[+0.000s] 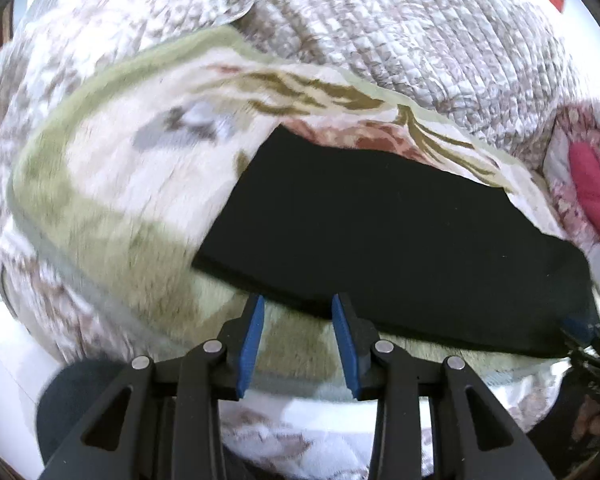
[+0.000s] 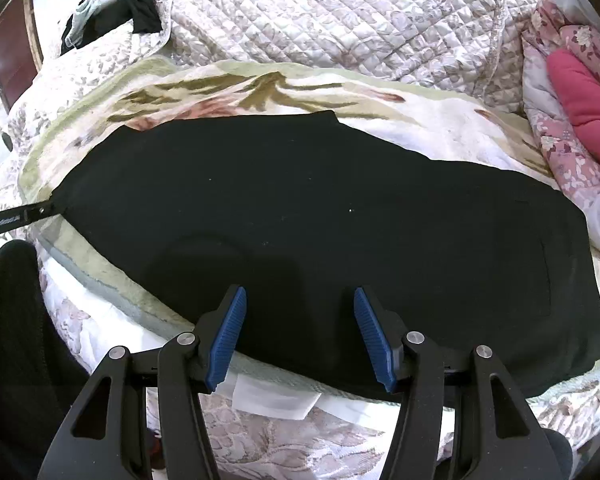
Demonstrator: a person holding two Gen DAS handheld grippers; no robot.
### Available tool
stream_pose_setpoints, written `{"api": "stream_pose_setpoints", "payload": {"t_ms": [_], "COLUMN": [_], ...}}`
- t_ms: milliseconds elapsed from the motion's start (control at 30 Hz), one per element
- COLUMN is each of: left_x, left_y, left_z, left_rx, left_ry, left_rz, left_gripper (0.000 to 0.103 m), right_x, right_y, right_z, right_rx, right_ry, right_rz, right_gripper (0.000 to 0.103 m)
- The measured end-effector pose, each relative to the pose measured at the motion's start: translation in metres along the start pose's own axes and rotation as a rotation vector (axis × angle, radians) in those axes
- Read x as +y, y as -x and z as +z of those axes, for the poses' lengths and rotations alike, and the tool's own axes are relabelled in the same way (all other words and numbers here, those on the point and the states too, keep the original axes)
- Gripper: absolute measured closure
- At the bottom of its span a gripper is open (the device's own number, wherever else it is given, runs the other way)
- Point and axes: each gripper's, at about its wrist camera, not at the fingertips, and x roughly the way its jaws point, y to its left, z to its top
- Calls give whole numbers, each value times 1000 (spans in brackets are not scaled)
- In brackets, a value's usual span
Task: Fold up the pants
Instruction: 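Move the left gripper toward the garment edge nearest it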
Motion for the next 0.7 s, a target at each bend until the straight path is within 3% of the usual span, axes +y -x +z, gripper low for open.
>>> {"api": "stream_pose_setpoints", "payload": {"t_ms": [333,533,633,700], "left_x": [14,21,31,30], "left_y": [-15,-20,-14,-13], "left_z": [3,14,4,2], "left_rx": [-40,-74,-74,-83], "left_ry": [121,167,232,216], "left_rz": [-91,-114,-162,-167], "left_gripper": [55,55,55,55], "right_x": [1,1,1,1], "right_y": [0,0,3,2], "right_z": [0,2,2,2], "right_rx": [-1,-1,-11,-7], "right_ry": [0,-4,5,-1], "right_rz": [2,2,-1,1], "right_gripper": [46,46,46,46]}}
